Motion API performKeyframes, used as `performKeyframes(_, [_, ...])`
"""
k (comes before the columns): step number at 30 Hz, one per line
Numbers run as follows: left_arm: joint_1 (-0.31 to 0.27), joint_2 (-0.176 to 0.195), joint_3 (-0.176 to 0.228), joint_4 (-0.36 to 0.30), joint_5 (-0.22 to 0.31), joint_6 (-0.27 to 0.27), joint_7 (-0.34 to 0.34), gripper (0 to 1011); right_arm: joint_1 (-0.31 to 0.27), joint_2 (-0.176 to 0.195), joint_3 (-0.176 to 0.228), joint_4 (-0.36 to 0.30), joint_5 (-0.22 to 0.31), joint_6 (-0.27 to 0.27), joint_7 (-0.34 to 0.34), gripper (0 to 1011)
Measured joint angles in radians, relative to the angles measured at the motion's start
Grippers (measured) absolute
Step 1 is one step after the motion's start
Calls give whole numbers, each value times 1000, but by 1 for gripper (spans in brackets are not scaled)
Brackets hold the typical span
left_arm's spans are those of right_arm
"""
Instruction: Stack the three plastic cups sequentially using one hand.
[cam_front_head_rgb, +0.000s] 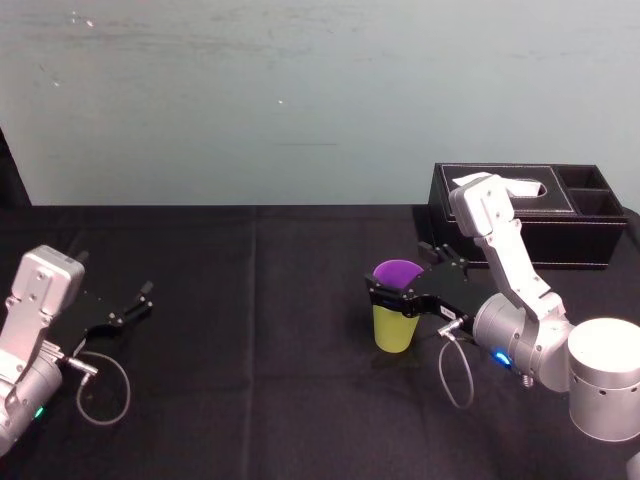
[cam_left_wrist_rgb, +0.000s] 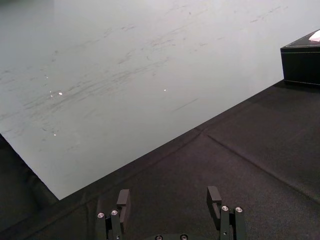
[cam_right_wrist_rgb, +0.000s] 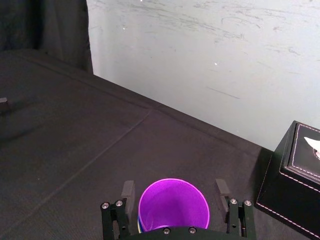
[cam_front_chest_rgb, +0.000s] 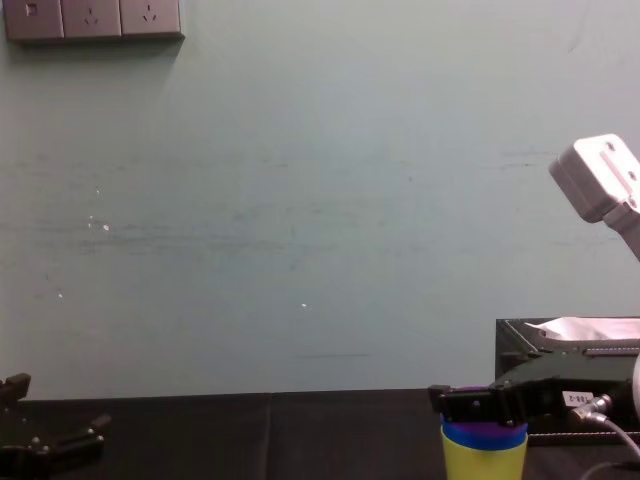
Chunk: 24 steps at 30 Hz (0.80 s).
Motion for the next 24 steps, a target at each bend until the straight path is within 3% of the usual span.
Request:
performKeyframes(6, [0, 0, 0, 0, 0, 0, 0, 1000, 0, 0, 0, -1, 0, -1, 0, 1003])
performKeyframes(12, [0, 0, 0, 0, 0, 0, 0, 1000, -17, 0, 14, -24, 1, -43, -9, 1003])
performKeyframes(19, [0, 0, 0, 0, 0, 0, 0, 1000, -68, -1, 51, -62, 2, -135, -41, 1003])
performKeyframes(24, [0, 0, 0, 0, 0, 0, 0, 1000, -149, -1, 92, -102, 1, -223, -81, 1003])
